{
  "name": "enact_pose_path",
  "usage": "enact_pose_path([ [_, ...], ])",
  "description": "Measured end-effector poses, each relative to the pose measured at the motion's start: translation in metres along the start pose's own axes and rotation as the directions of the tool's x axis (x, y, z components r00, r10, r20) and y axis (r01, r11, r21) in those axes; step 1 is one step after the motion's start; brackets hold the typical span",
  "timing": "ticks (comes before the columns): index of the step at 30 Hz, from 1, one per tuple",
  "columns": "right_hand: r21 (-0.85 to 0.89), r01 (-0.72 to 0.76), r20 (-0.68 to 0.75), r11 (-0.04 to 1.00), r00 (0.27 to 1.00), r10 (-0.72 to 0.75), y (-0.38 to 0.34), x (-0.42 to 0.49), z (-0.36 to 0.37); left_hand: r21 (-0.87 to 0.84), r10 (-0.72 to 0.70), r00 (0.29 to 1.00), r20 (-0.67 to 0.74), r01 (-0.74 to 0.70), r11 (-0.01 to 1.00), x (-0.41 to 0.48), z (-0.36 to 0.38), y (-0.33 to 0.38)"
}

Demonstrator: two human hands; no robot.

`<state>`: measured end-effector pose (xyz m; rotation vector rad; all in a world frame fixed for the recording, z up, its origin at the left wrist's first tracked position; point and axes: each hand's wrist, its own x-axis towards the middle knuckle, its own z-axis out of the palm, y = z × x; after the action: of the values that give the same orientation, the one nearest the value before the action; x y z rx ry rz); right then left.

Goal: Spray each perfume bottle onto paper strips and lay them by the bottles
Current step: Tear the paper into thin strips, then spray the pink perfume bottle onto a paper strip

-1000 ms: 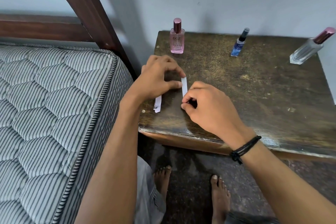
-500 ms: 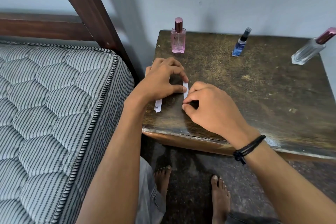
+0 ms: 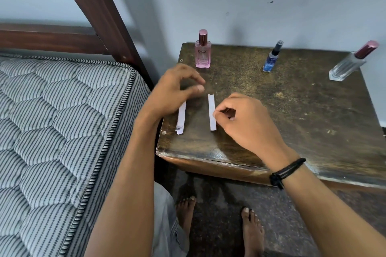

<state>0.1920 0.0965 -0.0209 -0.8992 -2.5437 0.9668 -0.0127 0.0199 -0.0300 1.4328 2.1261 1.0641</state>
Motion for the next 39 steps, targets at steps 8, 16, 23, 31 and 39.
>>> enact_pose_path([
  [8,-0.028,-0.095,0.007,0.995,0.995,0.096,0.002,0.002,-0.007,-0.34,-0.356,0.861,-0.363,0.234,0.911,0.002,-0.012,-0.006],
  [16,-0.015,-0.137,0.016,0.99,0.99,0.137,0.0,0.001,-0.012,-0.306,-0.331,0.913,-0.24,0.252,0.918,0.025,0.004,0.004],
  [23,-0.021,-0.153,0.014,0.988,0.988,0.153,0.001,0.002,-0.009,-0.279,-0.263,0.952,-0.156,0.213,0.936,0.041,0.013,0.01],
  [31,-0.008,-0.163,0.015,0.987,0.987,0.163,0.002,0.002,-0.009,-0.285,-0.266,0.949,-0.169,0.212,0.935,0.05,0.02,0.009],
  [39,-0.013,-0.149,0.017,0.989,0.989,0.149,0.003,0.002,-0.008,-0.278,-0.262,0.946,-0.188,0.205,0.938,0.053,0.023,0.003],
])
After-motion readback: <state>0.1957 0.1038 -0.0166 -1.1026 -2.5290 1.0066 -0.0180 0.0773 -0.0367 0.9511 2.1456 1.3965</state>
